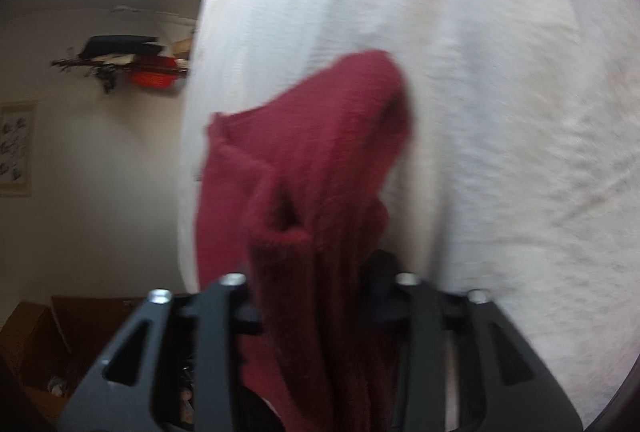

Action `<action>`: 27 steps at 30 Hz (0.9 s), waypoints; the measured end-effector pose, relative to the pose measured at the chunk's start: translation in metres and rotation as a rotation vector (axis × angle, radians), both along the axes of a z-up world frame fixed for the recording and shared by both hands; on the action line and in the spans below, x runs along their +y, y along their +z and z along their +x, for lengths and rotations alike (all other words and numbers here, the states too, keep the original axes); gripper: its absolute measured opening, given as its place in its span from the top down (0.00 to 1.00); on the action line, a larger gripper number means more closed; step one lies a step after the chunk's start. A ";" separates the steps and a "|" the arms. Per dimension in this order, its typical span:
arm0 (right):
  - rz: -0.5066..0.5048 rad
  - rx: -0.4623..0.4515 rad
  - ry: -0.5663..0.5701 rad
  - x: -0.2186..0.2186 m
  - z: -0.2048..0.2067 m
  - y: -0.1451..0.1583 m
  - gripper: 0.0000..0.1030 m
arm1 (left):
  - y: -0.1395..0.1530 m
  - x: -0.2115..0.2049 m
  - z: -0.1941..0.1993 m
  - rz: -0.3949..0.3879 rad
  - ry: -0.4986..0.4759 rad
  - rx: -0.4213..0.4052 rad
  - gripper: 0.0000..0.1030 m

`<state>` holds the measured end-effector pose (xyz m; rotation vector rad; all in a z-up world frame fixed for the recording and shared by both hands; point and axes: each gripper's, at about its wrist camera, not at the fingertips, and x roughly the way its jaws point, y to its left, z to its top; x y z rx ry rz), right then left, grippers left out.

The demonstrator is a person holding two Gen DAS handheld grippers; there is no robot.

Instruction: Fold small clothes

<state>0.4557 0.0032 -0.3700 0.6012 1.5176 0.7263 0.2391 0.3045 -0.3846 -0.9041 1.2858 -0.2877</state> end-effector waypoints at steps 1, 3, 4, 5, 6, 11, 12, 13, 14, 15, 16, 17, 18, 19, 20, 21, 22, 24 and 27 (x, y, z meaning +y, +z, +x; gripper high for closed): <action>-0.024 -0.011 -0.025 -0.004 -0.003 0.003 0.41 | 0.001 0.003 -0.001 0.004 0.009 0.015 0.43; -0.022 -0.063 -0.078 -0.017 -0.009 0.019 0.41 | 0.015 0.006 -0.006 0.097 0.003 0.025 0.37; -0.020 -0.104 -0.110 -0.025 -0.014 0.031 0.41 | 0.032 0.007 -0.009 0.171 -0.003 -0.009 0.36; -0.017 -0.142 -0.139 -0.032 -0.019 0.042 0.43 | 0.050 0.006 -0.015 0.231 -0.005 -0.067 0.35; -0.013 -0.175 -0.163 -0.040 -0.026 0.053 0.47 | 0.066 0.005 -0.020 0.272 -0.012 -0.127 0.28; -0.064 -0.220 -0.080 -0.025 -0.030 0.065 0.73 | 0.101 -0.029 -0.032 0.191 -0.123 -0.303 0.25; -0.086 -0.229 -0.067 -0.019 -0.027 0.064 0.87 | 0.097 -0.037 -0.028 0.193 -0.145 -0.299 0.27; -0.110 -0.248 -0.058 -0.013 -0.028 0.065 0.91 | 0.087 -0.045 -0.021 0.183 -0.161 -0.276 0.27; -0.126 -0.273 -0.052 -0.009 -0.027 0.067 0.92 | 0.079 -0.051 -0.017 0.171 -0.169 -0.257 0.27; -0.146 -0.317 -0.050 -0.006 -0.027 0.071 0.92 | 0.068 -0.055 -0.012 0.177 -0.179 -0.229 0.27; -0.165 -0.350 -0.048 -0.001 -0.026 0.072 0.92 | 0.056 -0.058 -0.007 0.190 -0.181 -0.198 0.27; -0.188 -0.366 -0.050 0.001 -0.025 0.069 0.93 | 0.045 -0.059 -0.005 0.188 -0.186 -0.170 0.27; -0.222 -0.346 -0.056 0.003 -0.021 0.056 0.93 | 0.037 -0.060 -0.003 0.182 -0.185 -0.146 0.28; -0.242 -0.321 -0.050 0.004 -0.018 0.045 0.92 | 0.034 -0.059 -0.001 0.171 -0.180 -0.127 0.28; -0.268 -0.308 -0.040 0.006 -0.015 0.033 0.91 | 0.038 -0.059 0.002 0.157 -0.191 -0.117 0.30; -0.277 -0.310 -0.036 0.008 -0.014 0.028 0.91 | 0.045 -0.058 0.002 0.145 -0.198 -0.119 0.31; -0.264 -0.317 -0.040 0.006 -0.014 0.031 0.90 | 0.060 -0.056 0.004 0.115 -0.201 -0.149 0.31; -0.226 -0.340 -0.073 -0.003 -0.017 0.045 0.87 | 0.090 -0.042 0.009 0.101 -0.186 -0.236 0.31; -0.175 -0.412 -0.095 -0.011 -0.031 0.075 0.86 | 0.109 -0.015 0.040 0.088 -0.121 -0.304 0.31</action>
